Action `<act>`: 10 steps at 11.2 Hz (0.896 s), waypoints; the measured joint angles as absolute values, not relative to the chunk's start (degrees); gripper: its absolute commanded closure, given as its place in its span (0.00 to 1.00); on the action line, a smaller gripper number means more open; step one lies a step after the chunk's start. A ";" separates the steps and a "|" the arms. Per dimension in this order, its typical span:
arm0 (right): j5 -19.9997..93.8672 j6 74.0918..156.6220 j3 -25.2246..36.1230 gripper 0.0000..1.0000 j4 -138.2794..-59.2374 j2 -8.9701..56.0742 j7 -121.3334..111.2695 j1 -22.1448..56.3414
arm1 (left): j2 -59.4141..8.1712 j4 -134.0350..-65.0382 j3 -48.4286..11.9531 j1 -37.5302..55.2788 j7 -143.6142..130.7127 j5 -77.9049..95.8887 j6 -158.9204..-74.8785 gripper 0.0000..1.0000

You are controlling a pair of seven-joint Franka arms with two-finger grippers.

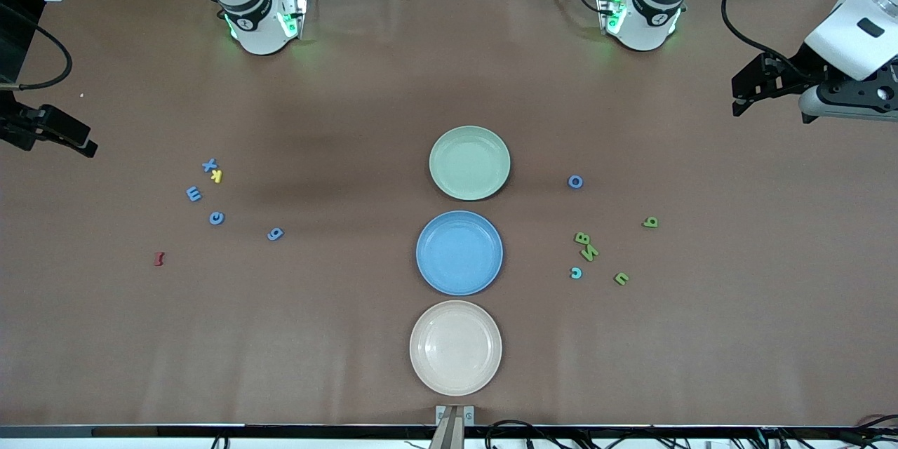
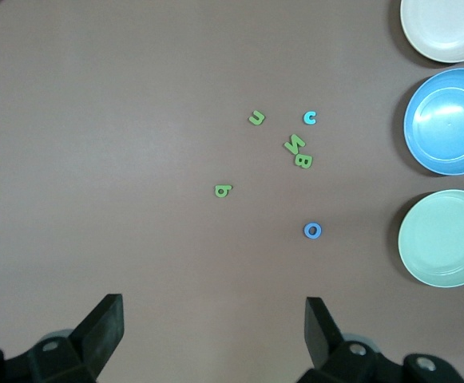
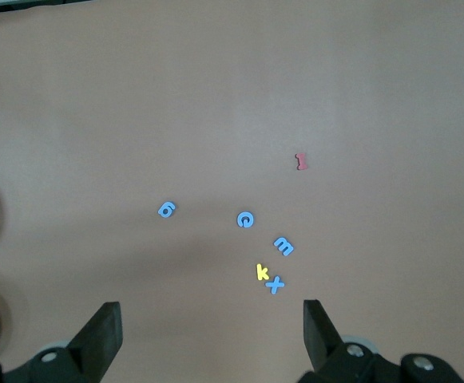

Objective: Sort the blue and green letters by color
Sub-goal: 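Reach the right gripper toward blue letters while the left gripper reaches green letters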

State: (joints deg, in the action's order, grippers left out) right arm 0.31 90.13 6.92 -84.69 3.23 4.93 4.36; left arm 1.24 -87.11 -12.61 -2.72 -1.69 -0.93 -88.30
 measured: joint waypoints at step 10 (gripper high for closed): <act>0.90 92.66 6.68 0.00 -87.93 4.01 6.92 4.57 | -0.63 -86.27 -12.31 -5.66 -1.69 -0.93 -87.56 0.00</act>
State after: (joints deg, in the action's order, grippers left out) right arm 0.90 92.66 6.68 -87.93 4.01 6.92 4.57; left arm -0.63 -86.27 -12.31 -5.66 -1.69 -0.93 -87.56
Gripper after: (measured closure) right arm 0.000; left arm 0.000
